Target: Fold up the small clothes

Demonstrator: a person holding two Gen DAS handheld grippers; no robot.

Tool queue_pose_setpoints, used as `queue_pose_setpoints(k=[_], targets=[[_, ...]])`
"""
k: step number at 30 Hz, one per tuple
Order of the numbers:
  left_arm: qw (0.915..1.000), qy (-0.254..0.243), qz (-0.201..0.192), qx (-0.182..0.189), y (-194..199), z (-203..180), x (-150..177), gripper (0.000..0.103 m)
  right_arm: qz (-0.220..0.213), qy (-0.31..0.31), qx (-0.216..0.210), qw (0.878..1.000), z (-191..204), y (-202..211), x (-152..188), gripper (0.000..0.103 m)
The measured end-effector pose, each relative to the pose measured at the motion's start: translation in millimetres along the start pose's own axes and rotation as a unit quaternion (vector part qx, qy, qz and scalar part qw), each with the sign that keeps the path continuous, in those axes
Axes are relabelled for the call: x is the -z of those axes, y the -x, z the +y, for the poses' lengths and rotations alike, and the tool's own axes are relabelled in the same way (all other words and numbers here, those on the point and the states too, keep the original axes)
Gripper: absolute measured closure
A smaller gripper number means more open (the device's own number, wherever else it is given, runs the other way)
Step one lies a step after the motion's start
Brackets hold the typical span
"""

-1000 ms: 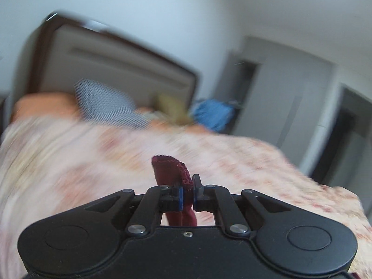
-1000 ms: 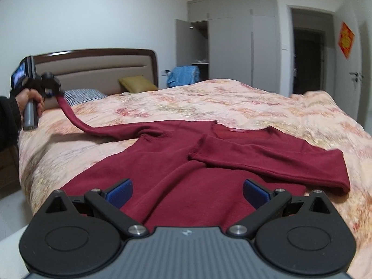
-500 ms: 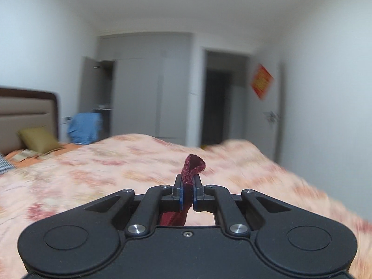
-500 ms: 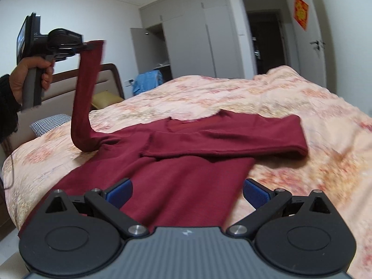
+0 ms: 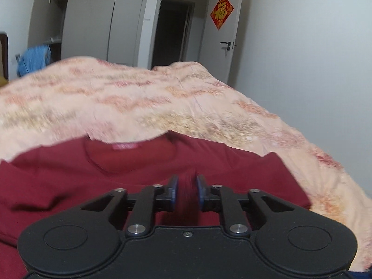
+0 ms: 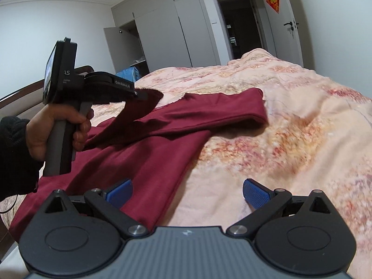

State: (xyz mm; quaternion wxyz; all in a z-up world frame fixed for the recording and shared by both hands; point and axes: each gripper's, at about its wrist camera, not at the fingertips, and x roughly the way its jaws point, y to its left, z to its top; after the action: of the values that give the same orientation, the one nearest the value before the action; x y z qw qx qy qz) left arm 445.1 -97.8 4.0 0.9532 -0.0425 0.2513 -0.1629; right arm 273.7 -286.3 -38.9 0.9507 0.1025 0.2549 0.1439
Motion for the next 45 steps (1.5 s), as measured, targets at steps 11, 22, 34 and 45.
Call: queue_pose_setpoints(k=[11, 22, 34, 45], targets=[[0.9994, 0.033, 0.001, -0.012, 57, 36, -31, 0.001, -0.004, -0.004, 0.002, 1.0, 8, -2, -1, 0.0], [0.9831, 0.01, 0.02, -0.182, 126, 153, -6, 0.001, -0.021, 0.037, -0.012, 0.999, 36, -34, -37, 0.0], [0.972, 0.098, 0.056, -0.206, 121, 227, 49, 0.001, 0.036, 0.075, -0.033, 0.996, 63, -160, -95, 0.026], [0.9786, 0.028, 0.046, -0.198, 101, 213, 53, 0.001, 0.041, 0.08, -0.041, 0.995, 84, -187, -129, 0.092]])
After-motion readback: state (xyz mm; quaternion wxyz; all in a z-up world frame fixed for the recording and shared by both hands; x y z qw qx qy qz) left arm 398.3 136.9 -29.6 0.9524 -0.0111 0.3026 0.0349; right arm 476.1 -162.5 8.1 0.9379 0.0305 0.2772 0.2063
